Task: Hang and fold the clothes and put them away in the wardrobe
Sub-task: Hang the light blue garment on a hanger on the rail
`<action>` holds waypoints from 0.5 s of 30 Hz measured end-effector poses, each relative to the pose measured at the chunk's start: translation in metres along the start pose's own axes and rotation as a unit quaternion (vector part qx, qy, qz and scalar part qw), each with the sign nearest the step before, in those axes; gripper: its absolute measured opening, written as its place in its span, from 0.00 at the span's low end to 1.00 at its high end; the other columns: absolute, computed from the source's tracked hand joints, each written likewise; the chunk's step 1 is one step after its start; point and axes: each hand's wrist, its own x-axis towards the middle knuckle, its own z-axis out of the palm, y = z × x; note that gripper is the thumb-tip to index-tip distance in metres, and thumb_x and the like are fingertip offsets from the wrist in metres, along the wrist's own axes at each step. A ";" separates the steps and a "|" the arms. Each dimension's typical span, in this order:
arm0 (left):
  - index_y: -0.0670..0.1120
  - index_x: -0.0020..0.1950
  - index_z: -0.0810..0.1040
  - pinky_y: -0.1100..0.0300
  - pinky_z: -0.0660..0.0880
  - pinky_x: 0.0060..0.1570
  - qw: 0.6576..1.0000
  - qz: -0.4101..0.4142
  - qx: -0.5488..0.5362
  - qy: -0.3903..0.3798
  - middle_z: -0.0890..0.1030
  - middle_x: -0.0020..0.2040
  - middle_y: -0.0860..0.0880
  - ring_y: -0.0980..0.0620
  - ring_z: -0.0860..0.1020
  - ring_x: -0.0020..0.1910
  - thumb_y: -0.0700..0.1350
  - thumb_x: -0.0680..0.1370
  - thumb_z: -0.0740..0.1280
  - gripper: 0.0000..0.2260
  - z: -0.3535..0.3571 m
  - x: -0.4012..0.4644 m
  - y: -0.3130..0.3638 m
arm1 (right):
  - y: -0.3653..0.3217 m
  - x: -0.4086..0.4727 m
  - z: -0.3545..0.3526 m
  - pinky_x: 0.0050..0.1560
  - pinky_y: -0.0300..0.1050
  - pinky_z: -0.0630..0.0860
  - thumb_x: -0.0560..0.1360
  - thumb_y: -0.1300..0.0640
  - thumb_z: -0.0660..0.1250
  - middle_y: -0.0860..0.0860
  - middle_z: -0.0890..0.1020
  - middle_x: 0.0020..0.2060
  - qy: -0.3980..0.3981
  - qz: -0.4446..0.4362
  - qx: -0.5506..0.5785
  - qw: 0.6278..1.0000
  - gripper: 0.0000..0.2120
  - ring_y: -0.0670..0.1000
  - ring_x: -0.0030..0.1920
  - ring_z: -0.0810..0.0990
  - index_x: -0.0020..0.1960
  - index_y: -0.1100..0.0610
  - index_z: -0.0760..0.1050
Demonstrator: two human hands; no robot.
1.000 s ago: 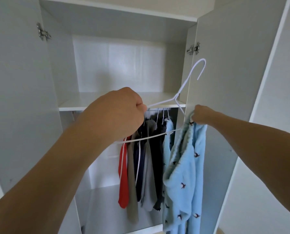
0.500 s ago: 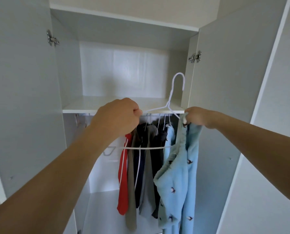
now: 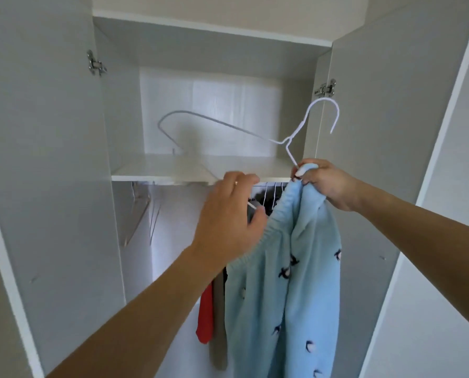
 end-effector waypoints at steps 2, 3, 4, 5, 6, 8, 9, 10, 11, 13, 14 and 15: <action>0.51 0.64 0.71 0.50 0.75 0.58 0.953 -0.118 -0.194 -0.199 0.74 0.57 0.53 0.52 0.75 0.56 0.53 0.75 0.65 0.19 0.018 -0.014 0.006 | -0.002 -0.001 -0.006 0.36 0.44 0.67 0.60 0.65 0.60 0.51 0.78 0.28 0.010 -0.002 -0.002 1.000 0.11 0.55 0.34 0.73 0.30 0.53 0.78; 0.52 0.63 0.72 0.50 0.77 0.58 0.899 -0.175 -0.267 -0.301 0.77 0.56 0.53 0.52 0.77 0.55 0.53 0.76 0.66 0.17 0.026 -0.018 0.006 | -0.002 -0.001 -0.009 0.36 0.44 0.67 0.62 0.66 0.60 0.50 0.78 0.28 0.019 -0.003 -0.007 1.000 0.12 0.54 0.34 0.73 0.29 0.53 0.77; 0.52 0.63 0.73 0.51 0.77 0.58 0.847 -0.208 -0.299 -0.388 0.79 0.56 0.53 0.52 0.79 0.54 0.53 0.76 0.67 0.16 0.032 -0.020 0.003 | -0.003 -0.001 -0.012 0.35 0.43 0.67 0.63 0.68 0.60 0.50 0.77 0.27 0.025 -0.007 -0.012 1.000 0.12 0.54 0.33 0.73 0.30 0.53 0.77; 0.52 0.63 0.75 0.53 0.77 0.59 0.813 -0.214 -0.298 -0.452 0.80 0.56 0.54 0.53 0.80 0.54 0.54 0.77 0.67 0.16 0.034 -0.022 0.000 | -0.004 -0.002 -0.015 0.35 0.43 0.67 0.65 0.69 0.60 0.50 0.77 0.27 0.030 -0.013 -0.015 0.999 0.13 0.53 0.33 0.72 0.31 0.54 0.76; 0.52 0.62 0.76 0.55 0.76 0.60 0.791 -0.212 -0.278 -0.502 0.81 0.57 0.55 0.54 0.80 0.55 0.57 0.76 0.67 0.17 0.034 -0.025 -0.004 | -0.004 -0.004 -0.018 0.34 0.43 0.66 0.66 0.71 0.59 0.50 0.76 0.26 0.035 -0.019 -0.017 0.999 0.13 0.53 0.33 0.72 0.32 0.55 0.75; 0.53 0.60 0.79 0.56 0.74 0.61 0.774 -0.211 -0.182 -0.568 0.82 0.55 0.55 0.55 0.80 0.54 0.63 0.74 0.66 0.20 0.037 -0.031 -0.016 | -0.002 -0.006 -0.025 0.34 0.43 0.67 0.69 0.73 0.57 0.49 0.77 0.26 0.040 -0.023 -0.029 0.999 0.15 0.53 0.33 0.72 0.34 0.57 0.74; 0.53 0.58 0.79 0.54 0.71 0.64 0.782 -0.212 -0.101 -0.577 0.82 0.54 0.55 0.54 0.80 0.54 0.66 0.73 0.65 0.22 0.038 -0.031 -0.025 | 0.000 -0.008 -0.030 0.35 0.42 0.68 0.69 0.73 0.57 0.49 0.78 0.26 0.039 -0.015 -0.043 0.998 0.15 0.53 0.33 0.73 0.35 0.57 0.75; 0.52 0.58 0.78 0.48 0.65 0.69 0.797 -0.207 0.003 -0.567 0.81 0.53 0.55 0.53 0.78 0.56 0.67 0.73 0.63 0.23 0.040 -0.030 -0.040 | 0.003 -0.012 -0.037 0.35 0.42 0.68 0.68 0.73 0.58 0.49 0.79 0.28 0.034 0.000 -0.067 0.997 0.14 0.54 0.33 0.74 0.36 0.57 0.76; 0.52 0.58 0.77 0.41 0.56 0.72 0.805 -0.207 0.104 -0.546 0.79 0.54 0.56 0.52 0.76 0.58 0.69 0.73 0.59 0.25 0.038 -0.027 -0.058 | 0.006 -0.015 -0.042 0.34 0.42 0.68 0.67 0.73 0.60 0.51 0.79 0.29 0.020 0.019 -0.105 0.994 0.13 0.54 0.34 0.75 0.38 0.57 0.78; 0.53 0.63 0.74 0.36 0.47 0.73 0.811 -0.207 0.210 -0.506 0.78 0.60 0.55 0.50 0.72 0.64 0.77 0.68 0.48 0.37 0.030 -0.017 -0.095 | 0.013 -0.025 -0.047 0.31 0.39 0.65 0.63 0.69 0.64 0.54 0.77 0.31 -0.026 0.062 -0.235 0.970 0.11 0.54 0.32 0.72 0.41 0.58 0.80; 0.56 0.64 0.74 0.36 0.43 0.73 0.819 -0.198 0.246 -0.480 0.76 0.63 0.55 0.50 0.70 0.67 0.80 0.64 0.43 0.43 0.025 -0.011 -0.111 | 0.018 -0.031 -0.048 0.30 0.40 0.61 0.61 0.67 0.66 0.54 0.75 0.30 -0.047 0.078 -0.294 0.951 0.11 0.53 0.31 0.70 0.42 0.60 0.80; 0.58 0.64 0.75 0.36 0.36 0.71 0.832 -0.179 0.292 -0.437 0.77 0.63 0.56 0.51 0.67 0.70 0.79 0.65 0.41 0.42 0.017 -0.004 -0.119 | 0.024 -0.034 -0.048 0.30 0.41 0.59 0.59 0.65 0.66 0.53 0.73 0.29 -0.058 0.086 -0.330 0.938 0.12 0.52 0.31 0.68 0.41 0.61 0.80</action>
